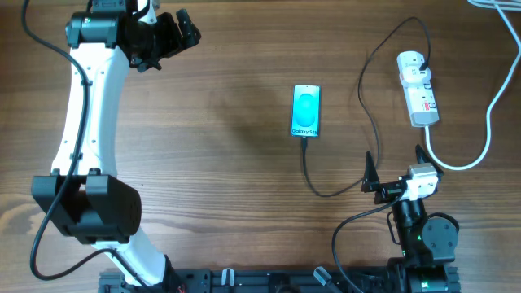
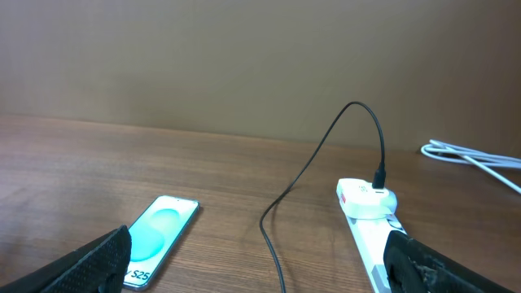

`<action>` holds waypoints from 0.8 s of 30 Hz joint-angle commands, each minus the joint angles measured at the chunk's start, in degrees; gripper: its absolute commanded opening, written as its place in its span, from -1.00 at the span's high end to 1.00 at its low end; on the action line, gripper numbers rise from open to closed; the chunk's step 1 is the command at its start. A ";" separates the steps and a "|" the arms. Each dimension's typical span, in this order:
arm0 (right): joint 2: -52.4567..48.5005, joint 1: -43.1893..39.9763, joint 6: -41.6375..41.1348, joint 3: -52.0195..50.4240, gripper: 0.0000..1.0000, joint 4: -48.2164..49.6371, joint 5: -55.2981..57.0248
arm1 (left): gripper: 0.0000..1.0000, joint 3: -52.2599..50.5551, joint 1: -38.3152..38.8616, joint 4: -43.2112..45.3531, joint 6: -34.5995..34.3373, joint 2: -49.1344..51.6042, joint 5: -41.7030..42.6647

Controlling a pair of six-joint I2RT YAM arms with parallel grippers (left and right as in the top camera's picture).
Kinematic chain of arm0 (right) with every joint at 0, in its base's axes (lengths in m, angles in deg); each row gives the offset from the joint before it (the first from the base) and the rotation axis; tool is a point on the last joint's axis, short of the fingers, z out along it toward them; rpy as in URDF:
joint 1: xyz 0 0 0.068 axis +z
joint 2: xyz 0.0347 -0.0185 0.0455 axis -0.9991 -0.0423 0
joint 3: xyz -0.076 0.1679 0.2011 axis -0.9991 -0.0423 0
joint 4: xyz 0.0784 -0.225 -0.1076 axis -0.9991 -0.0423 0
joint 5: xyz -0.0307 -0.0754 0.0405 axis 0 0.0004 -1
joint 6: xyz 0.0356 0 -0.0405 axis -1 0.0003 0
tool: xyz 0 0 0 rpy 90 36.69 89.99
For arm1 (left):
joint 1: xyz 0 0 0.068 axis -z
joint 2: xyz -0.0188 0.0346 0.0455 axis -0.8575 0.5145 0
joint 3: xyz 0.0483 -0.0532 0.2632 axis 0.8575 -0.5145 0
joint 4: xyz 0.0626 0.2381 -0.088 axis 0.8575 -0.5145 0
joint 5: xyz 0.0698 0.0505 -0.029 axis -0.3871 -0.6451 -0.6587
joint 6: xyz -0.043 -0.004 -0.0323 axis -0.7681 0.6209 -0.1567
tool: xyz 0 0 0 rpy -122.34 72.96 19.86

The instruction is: Plug charger to phone and switch on socket

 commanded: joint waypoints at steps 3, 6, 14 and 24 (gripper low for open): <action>0.63 0.24 -0.42 -0.09 -0.99 0.24 0.00 | -1.00 -0.28 -0.22 0.09 0.98 0.33 -0.15; 0.63 0.24 -0.37 -0.09 -0.99 0.24 -0.02 | -1.00 -0.28 -0.22 0.09 0.96 0.33 -0.15; 0.63 0.24 -0.42 -0.09 -0.99 0.24 -0.02 | -1.00 -0.28 -0.22 0.09 0.98 0.33 -0.15; 0.63 0.24 -0.39 -0.09 -0.99 0.24 -0.02 | -1.00 -27.82 2.82 8.22 1.38 -20.39 -15.10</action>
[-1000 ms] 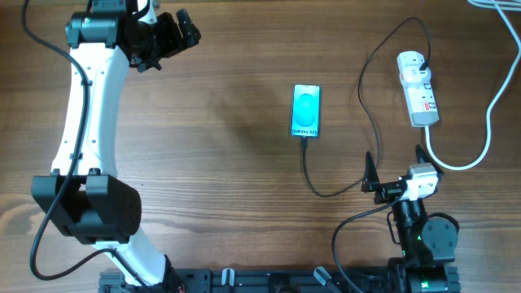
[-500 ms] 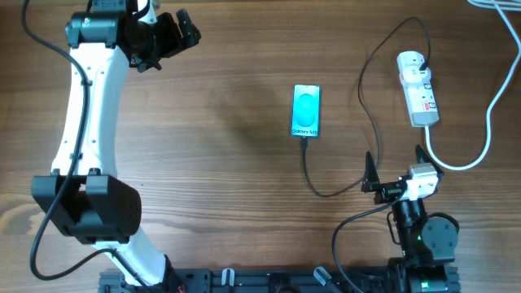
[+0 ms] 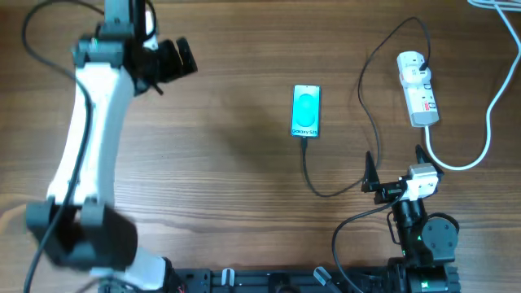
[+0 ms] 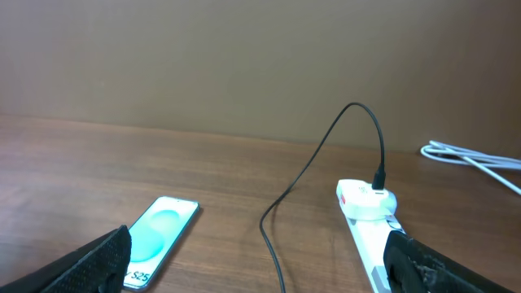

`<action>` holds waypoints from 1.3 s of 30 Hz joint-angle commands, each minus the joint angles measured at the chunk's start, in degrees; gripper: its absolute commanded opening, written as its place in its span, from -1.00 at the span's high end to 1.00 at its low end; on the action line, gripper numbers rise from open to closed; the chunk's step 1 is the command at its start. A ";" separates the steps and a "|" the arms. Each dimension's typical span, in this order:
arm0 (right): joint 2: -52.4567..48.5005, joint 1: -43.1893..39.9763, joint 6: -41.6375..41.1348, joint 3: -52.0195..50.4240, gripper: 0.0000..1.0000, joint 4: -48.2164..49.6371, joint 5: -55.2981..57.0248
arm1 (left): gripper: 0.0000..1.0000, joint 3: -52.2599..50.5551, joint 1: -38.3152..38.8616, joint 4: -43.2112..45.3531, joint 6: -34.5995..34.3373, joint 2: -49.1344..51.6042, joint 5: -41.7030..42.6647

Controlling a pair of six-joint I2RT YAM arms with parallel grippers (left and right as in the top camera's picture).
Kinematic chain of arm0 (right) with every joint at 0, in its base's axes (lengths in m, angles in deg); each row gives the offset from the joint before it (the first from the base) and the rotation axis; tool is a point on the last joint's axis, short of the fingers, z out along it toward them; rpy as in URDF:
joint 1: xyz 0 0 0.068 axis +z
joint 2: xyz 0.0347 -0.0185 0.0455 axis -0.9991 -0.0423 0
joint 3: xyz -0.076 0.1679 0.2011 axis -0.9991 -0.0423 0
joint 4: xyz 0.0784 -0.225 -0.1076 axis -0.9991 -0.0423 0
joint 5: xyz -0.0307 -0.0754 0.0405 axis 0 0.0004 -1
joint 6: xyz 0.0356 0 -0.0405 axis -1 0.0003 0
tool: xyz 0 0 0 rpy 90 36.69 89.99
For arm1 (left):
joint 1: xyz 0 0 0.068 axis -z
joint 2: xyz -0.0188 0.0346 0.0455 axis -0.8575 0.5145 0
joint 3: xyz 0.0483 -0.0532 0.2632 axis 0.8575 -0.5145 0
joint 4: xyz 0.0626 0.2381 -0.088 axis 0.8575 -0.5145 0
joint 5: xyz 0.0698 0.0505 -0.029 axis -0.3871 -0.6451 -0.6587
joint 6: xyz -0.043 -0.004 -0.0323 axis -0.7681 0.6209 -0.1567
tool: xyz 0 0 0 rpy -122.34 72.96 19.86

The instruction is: Plug charger to phone and switch on socket

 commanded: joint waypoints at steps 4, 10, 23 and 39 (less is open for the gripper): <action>0.55 0.24 -0.42 -0.09 -0.99 0.13 0.00 | -1.00 -35.43 -1.14 10.51 0.85 -28.89 -5.42; 0.52 0.24 -0.42 -0.09 -1.00 0.13 -0.02 | -1.00 -48.35 -2.29 8.70 7.21 -56.11 -5.42; 0.22 0.24 -0.42 -0.07 -0.99 0.13 -0.02 | -1.00 -77.26 -2.25 26.62 14.23 -92.52 -4.98; 0.22 0.24 -0.39 -0.07 -0.99 0.13 -0.02 | -1.00 -94.12 -2.60 53.00 18.73 -98.49 -7.26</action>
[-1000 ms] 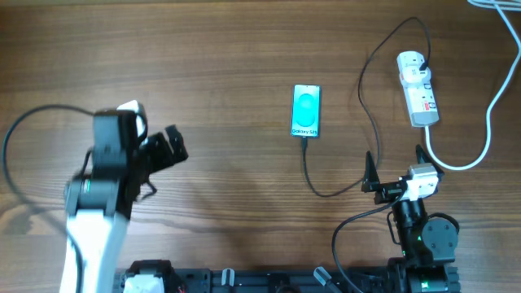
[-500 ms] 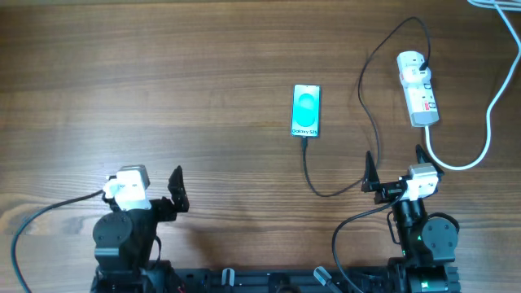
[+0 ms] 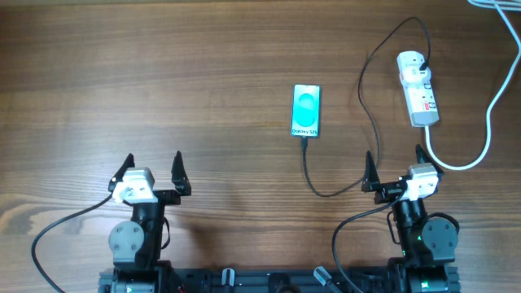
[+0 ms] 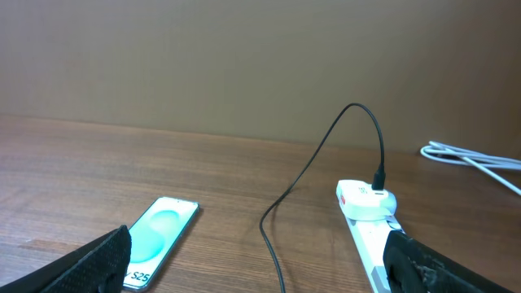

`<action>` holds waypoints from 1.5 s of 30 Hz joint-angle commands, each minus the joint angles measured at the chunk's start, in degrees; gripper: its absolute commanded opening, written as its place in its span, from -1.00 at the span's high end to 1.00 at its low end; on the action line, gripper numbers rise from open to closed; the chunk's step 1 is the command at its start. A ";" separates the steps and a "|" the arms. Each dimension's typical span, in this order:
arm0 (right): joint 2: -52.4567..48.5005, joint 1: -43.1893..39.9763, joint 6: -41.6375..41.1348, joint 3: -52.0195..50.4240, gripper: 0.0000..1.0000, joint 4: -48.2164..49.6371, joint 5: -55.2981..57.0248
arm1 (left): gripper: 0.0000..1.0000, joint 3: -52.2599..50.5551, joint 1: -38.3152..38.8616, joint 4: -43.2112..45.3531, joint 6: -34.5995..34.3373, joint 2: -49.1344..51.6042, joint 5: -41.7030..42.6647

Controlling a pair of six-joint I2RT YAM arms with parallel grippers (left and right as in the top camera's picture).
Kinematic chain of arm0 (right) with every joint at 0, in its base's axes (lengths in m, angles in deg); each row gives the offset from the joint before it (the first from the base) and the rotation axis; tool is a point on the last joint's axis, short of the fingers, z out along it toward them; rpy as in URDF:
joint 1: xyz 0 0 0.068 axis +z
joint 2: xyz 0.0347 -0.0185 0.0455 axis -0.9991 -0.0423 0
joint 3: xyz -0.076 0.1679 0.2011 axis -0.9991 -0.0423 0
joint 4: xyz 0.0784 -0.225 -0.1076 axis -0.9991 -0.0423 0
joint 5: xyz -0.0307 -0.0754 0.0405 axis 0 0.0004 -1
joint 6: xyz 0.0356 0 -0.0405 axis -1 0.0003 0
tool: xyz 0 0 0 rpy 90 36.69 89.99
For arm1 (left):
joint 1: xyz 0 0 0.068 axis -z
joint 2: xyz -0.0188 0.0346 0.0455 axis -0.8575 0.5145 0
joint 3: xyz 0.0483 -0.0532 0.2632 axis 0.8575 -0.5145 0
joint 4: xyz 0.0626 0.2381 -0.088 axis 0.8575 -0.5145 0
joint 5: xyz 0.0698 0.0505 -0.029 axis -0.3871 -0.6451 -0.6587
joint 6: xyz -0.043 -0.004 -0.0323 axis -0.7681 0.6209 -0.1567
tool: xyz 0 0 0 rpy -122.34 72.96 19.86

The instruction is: Plug charger to phone and switch on socket

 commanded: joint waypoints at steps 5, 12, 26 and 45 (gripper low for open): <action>0.20 0.24 -0.39 -0.07 -0.99 0.13 -0.02 | -1.00 -0.68 -0.63 -1.18 8.74 -0.61 2.05; 0.20 0.24 -0.37 -0.07 -0.99 0.13 -0.02 | -1.00 -0.68 -1.75 -1.18 6.23 -0.61 1.16; 0.20 0.24 -0.37 -0.07 -0.99 0.13 -0.02 | -1.00 -0.68 -2.75 -0.98 5.53 -0.61 -1.73; 0.20 0.24 -0.39 -0.07 -0.99 0.13 -0.02 | -1.00 -0.68 -2.78 -1.18 5.62 -0.61 1.16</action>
